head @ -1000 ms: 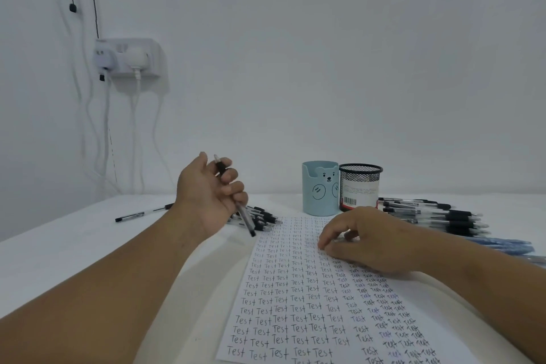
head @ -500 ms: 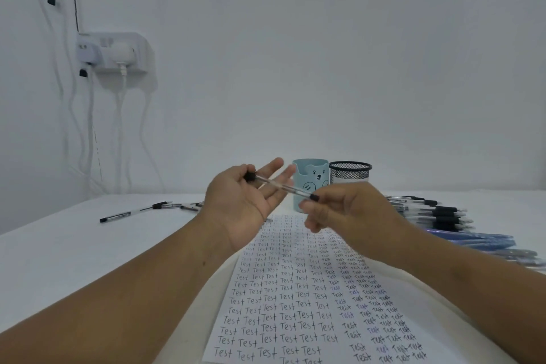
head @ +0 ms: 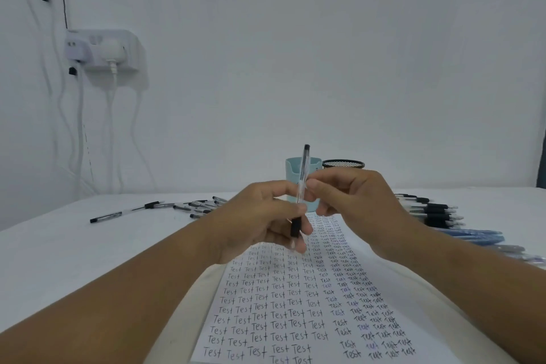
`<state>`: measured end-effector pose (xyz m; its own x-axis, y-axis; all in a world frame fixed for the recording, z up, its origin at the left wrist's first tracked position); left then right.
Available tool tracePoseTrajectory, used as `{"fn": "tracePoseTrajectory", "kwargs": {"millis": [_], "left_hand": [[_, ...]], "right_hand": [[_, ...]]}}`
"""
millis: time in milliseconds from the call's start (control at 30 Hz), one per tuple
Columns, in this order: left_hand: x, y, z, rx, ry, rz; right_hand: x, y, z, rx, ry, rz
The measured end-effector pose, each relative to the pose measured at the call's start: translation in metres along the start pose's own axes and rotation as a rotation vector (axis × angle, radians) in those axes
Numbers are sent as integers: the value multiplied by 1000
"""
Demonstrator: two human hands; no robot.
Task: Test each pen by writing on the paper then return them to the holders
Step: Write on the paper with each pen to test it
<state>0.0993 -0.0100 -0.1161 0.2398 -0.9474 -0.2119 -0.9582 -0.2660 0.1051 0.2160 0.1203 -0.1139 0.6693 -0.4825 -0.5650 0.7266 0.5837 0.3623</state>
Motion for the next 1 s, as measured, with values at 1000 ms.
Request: {"fn": "tracePoseTrajectory", "kwargs": {"millis": [1000], "left_hand": [[-2, 37, -1, 848, -105, -304]], "right_hand": [[-2, 0, -13, 228, 0, 82]]}}
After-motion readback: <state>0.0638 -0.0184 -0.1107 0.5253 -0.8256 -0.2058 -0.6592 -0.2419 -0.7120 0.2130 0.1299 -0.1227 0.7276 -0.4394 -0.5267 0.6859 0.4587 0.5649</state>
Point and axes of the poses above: each hand's wrist, its own x-axis away from the middle knuckle, its own y-axis out of the back of the hand, z = x × y, the point moved 3 cm from there along -x, towards the middle knuckle, and after that the axes turned 10 degrees about x, right-handed, at the moved point
